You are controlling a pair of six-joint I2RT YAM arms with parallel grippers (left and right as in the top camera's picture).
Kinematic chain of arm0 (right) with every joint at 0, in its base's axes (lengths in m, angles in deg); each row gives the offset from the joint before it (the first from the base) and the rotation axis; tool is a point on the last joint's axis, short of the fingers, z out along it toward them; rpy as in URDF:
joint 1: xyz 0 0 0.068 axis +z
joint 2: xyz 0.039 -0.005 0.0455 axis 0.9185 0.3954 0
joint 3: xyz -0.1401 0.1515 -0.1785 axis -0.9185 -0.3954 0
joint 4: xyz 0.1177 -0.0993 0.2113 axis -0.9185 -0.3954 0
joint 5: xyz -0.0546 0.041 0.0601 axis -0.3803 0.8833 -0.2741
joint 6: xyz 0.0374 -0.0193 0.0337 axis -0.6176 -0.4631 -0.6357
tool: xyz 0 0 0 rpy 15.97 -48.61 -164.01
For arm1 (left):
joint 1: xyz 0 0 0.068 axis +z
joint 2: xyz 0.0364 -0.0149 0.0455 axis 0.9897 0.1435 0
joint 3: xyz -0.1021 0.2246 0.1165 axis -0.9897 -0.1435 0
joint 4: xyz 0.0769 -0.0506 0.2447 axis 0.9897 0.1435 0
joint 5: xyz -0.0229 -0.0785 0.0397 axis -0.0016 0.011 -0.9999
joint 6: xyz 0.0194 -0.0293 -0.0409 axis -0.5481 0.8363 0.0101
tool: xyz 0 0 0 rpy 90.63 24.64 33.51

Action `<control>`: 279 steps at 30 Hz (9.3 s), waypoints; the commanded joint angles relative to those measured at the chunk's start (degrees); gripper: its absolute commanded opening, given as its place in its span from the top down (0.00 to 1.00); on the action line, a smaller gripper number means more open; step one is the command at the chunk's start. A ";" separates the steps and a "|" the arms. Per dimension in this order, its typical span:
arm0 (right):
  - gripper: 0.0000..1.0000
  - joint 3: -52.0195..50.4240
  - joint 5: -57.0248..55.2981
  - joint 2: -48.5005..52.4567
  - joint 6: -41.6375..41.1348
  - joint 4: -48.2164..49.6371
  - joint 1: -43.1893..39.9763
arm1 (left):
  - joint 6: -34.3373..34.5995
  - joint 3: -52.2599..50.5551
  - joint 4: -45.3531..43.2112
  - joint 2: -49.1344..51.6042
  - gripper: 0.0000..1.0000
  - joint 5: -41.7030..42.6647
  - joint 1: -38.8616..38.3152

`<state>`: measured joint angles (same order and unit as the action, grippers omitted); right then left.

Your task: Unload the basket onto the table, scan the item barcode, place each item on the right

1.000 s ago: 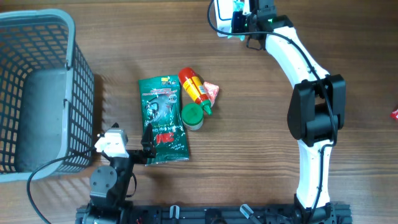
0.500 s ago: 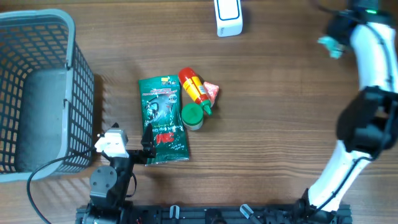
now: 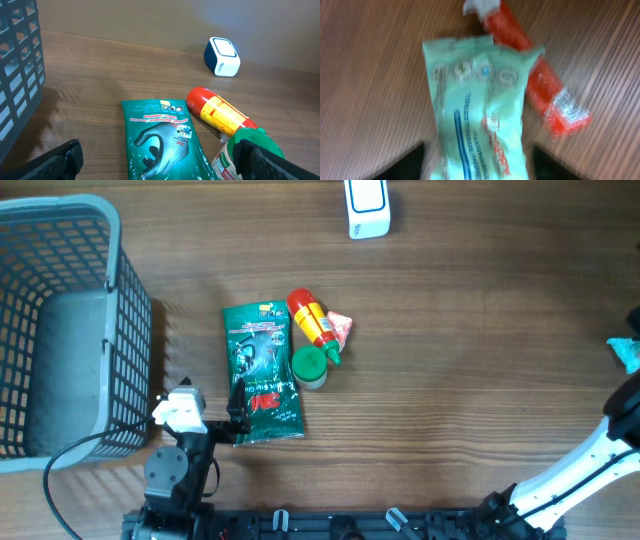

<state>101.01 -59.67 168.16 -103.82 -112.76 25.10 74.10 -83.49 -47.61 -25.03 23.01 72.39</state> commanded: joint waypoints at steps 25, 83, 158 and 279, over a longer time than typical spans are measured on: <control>0.00 12.28 42.45 -19.34 -7.85 -38.69 44.06 | -1.11 -0.22 -0.07 -0.24 0.00 0.46 0.22; 0.35 12.46 14.93 -14.03 4.63 -38.21 78.07 | -1.11 -0.22 -0.07 -0.24 0.00 0.46 0.22; 0.18 -28.33 16.52 -17.97 12.07 -3.08 58.97 | -1.09 -0.22 -0.07 -0.24 0.00 0.46 0.22; 0.14 -31.39 15.69 -13.46 -25.31 -0.72 58.99 | -1.09 -0.22 -0.07 -0.24 0.00 0.46 0.22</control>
<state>70.70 -44.37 153.17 -130.71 -113.15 84.12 74.10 -83.49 -47.61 -25.03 22.99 72.41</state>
